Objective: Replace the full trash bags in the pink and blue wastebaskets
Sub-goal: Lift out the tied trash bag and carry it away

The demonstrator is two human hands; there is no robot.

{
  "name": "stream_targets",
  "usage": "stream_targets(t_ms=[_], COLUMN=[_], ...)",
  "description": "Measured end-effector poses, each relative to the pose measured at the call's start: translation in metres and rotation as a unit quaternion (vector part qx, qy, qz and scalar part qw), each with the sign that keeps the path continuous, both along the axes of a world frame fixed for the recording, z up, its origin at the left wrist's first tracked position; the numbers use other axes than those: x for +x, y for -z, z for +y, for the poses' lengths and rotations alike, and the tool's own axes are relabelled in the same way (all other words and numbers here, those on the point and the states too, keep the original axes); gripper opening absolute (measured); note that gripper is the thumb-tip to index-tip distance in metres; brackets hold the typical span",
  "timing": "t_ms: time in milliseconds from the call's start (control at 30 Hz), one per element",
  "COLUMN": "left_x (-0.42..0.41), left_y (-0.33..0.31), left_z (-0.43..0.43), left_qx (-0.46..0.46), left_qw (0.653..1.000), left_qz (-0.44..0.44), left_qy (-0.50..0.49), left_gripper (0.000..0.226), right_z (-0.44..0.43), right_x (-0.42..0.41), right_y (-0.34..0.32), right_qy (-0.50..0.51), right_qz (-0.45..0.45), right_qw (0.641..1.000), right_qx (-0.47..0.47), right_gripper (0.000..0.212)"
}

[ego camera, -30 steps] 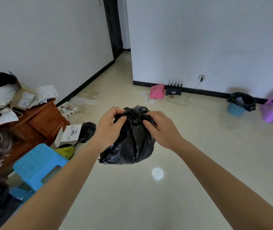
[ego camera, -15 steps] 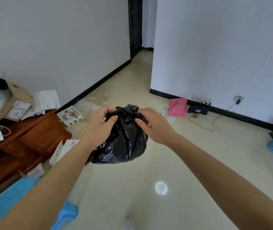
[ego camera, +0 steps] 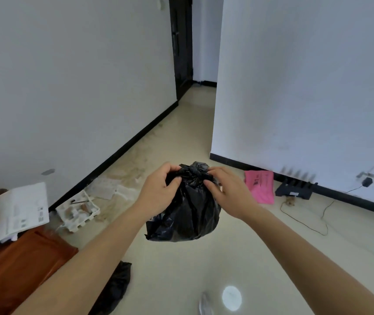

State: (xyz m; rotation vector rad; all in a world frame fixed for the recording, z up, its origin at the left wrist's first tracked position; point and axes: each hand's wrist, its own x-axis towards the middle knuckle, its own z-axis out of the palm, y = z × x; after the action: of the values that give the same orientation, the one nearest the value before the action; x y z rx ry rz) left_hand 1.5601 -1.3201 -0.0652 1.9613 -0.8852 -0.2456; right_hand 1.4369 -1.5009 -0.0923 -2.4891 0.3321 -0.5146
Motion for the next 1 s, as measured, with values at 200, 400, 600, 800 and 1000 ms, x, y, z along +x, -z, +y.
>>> stream_targets(t_ms=[200, 400, 600, 800, 1000], left_x=[0.157, 0.317, 0.488, 0.669, 0.812], left_y=[0.009, -0.011, 0.022, 0.03, 0.014], left_z=[-0.113, -0.172, -0.25, -0.336, -0.45], left_qx=[0.077, 0.155, 0.157, 0.15, 0.15], left_qw=[0.996, 0.96, 0.957, 0.972, 0.968], left_qz=[-0.049, -0.222, -0.231, -0.18, -0.202], left_qy=[-0.005, -0.076, -0.086, -0.032, 0.008], left_gripper=[0.018, 0.016, 0.018, 0.023, 0.024], right_z=[-0.117, -0.185, -0.263, -0.348, -0.454], right_x=[0.169, 0.337, 0.518, 0.694, 0.812], right_y=[0.018, -0.011, 0.022, 0.025, 0.017], right_qy=[-0.023, -0.087, -0.135, -0.115, -0.046], right_qz=[0.013, 0.02, 0.055, 0.074, 0.05], right_qw=[1.0, 0.996, 0.989, 0.991, 0.998], right_qx=[0.003, 0.014, -0.028, -0.006, 0.011], right_gripper=[0.031, 0.05, 0.058, 0.051, 0.046])
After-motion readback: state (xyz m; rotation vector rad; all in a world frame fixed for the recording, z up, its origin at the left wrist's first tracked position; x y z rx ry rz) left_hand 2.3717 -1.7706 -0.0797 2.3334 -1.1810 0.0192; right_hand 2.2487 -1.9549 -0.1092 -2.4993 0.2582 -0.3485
